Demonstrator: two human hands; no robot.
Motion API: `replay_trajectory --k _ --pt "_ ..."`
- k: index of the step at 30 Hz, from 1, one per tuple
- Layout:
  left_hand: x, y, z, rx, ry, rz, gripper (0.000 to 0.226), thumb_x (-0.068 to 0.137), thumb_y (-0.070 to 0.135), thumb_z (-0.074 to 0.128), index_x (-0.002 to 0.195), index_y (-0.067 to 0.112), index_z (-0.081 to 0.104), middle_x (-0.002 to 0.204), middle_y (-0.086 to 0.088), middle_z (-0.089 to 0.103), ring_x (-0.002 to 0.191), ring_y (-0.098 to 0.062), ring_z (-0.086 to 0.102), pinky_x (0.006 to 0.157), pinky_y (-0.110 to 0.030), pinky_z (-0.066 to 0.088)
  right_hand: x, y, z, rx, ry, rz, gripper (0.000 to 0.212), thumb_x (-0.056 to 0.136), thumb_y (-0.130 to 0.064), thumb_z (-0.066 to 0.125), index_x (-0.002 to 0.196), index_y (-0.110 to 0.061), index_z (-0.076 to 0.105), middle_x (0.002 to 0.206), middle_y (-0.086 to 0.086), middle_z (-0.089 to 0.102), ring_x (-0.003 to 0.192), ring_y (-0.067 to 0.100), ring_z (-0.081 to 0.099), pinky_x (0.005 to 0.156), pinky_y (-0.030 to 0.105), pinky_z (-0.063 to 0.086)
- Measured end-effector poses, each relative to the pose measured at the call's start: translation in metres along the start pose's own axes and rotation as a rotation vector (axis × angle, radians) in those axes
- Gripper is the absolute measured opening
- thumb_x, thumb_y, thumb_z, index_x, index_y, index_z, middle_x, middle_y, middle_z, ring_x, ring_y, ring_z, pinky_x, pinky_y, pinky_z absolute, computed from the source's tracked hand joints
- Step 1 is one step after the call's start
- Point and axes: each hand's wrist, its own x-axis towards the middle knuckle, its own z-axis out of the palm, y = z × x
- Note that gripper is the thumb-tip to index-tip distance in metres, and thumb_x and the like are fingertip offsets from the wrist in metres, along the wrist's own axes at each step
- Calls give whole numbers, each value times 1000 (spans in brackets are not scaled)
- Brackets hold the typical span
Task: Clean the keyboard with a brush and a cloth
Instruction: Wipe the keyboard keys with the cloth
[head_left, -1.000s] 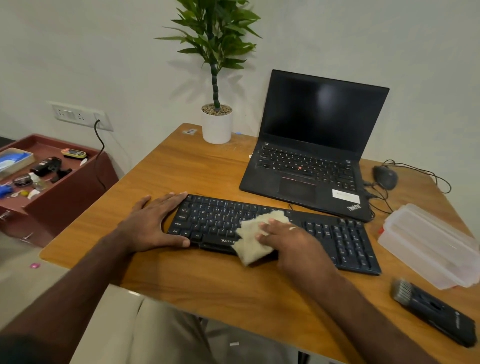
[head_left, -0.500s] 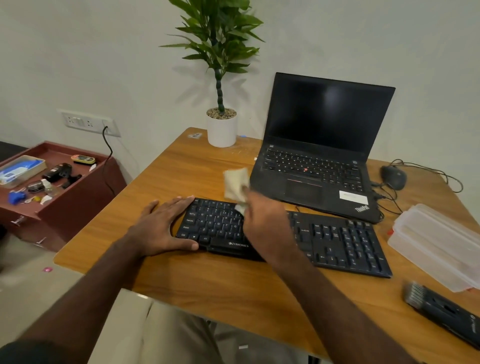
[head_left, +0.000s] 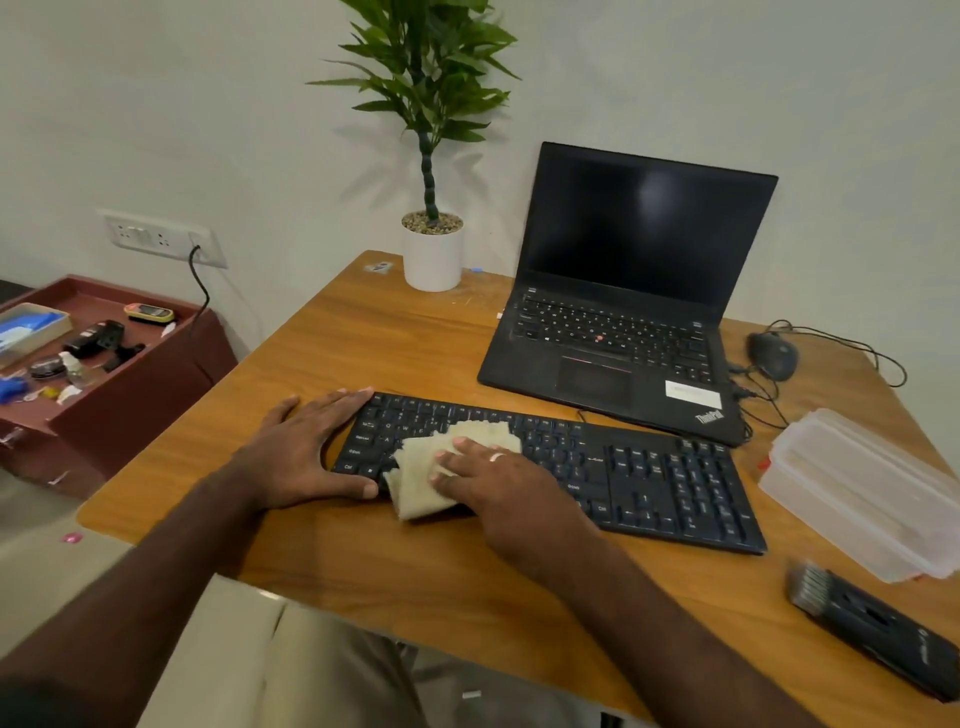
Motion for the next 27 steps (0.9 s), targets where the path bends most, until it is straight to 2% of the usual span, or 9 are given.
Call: replay_trajectory --k 2,5,9,13,17,20,22,24,27 --pt "0 1 0 -6 -5 5 126 52 101 47 155 48 0 165 7 16 144 5 2 123 -40 -5 -15 17 -4 5 -28 35 57 104 -9 41 155 -32 30 166 -9 18 153 14 14 120 32 -2" --pt "1 -2 1 -9 0 11 125 53 101 48 155 48 -1 165 7 16 145 4 2 122 -40 -5 -40 46 -8 20 -28 101 68 96 -1 51 152 -36 35 164 -16 22 151 8 19 126 41 19" --pt "2 -3 1 -10 -12 3 124 53 100 49 154 50 -2 166 7 15 144 5 2 122 -39 -6 -67 81 -5 -5 35 155 64 90 -4 63 145 -33 48 154 -21 32 146 2 25 125 37 19" --pt "1 -2 1 -14 -14 0 124 53 100 49 154 50 -3 166 6 15 145 4 1 122 -39 -7 -62 101 -5 115 295 390 41 88 3 61 121 -18 72 134 -3 65 131 16 56 118 34 36" --pt "2 -2 1 0 -9 -1 122 53 101 47 152 53 -4 166 6 14 146 3 1 122 -38 -7 -31 61 -9 253 520 476 41 97 -3 55 134 -16 62 135 2 65 119 15 62 107 28 45" --pt "1 0 -1 -5 -14 -6 122 52 102 46 152 53 -3 166 5 13 142 6 0 121 -37 -7 -19 28 0 241 295 320 53 101 -3 44 149 -25 43 156 -5 43 146 12 35 123 30 20" --pt "0 0 -1 -6 -12 -2 122 52 102 46 152 53 -3 166 6 13 142 6 0 122 -37 -7 -25 26 1 154 121 287 61 101 -1 40 153 -32 33 164 -11 25 153 11 17 121 29 1" --pt "1 0 -1 -6 -9 1 122 52 102 47 152 53 -3 166 6 14 142 6 1 122 -38 -6 -41 35 -4 102 54 326 65 99 0 45 152 -37 33 164 -17 20 153 9 14 123 33 3" --pt "0 1 -2 -13 -20 -4 125 51 101 47 154 50 -1 166 5 14 140 6 1 121 -37 -6 -66 57 -10 45 50 346 57 96 -11 57 146 -36 44 159 -18 32 150 5 23 126 38 16"
